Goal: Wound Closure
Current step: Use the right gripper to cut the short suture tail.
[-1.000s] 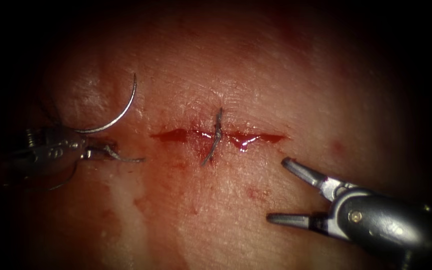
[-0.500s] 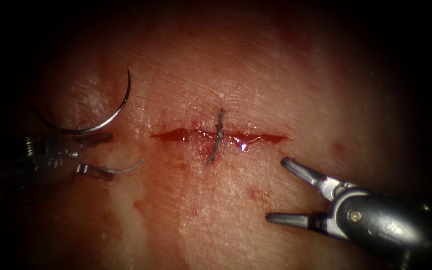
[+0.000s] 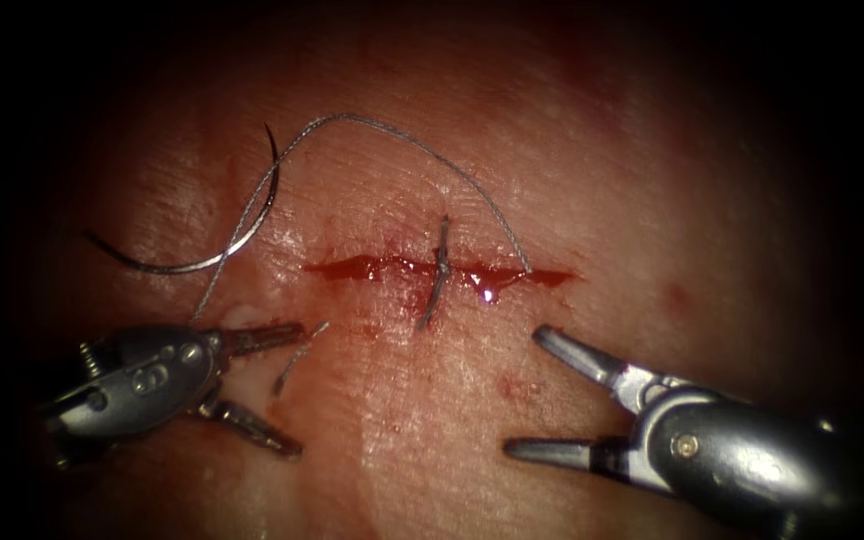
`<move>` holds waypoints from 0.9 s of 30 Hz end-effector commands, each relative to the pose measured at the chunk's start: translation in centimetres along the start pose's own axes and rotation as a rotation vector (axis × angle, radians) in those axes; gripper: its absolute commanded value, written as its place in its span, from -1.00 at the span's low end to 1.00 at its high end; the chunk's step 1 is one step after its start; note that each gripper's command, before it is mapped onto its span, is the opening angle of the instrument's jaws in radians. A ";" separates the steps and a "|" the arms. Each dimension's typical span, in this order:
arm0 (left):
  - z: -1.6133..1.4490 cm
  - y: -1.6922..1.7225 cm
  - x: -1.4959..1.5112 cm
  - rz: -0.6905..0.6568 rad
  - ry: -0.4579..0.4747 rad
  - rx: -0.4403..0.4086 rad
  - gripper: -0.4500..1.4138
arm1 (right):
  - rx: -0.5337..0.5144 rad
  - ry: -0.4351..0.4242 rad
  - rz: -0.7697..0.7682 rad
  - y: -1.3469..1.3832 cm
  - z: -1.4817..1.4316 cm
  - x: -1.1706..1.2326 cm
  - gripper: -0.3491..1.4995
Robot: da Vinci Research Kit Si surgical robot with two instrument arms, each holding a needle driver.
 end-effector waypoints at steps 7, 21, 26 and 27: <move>-0.34 -0.03 0.19 -0.016 0.055 0.035 0.15 | 0.000 0.003 0.001 0.03 0.08 0.00 0.49; 0.23 -0.09 -0.32 -0.033 0.098 0.018 0.12 | 0.087 0.057 0.020 -0.09 0.19 0.15 -0.38; 0.15 -0.01 -0.47 -0.032 0.026 -0.003 0.12 | 0.087 0.058 0.019 -0.09 0.18 0.15 -0.35; 0.10 0.00 -0.51 -0.029 -0.001 -0.009 0.12 | 0.088 0.058 0.025 -0.09 0.18 0.15 -0.35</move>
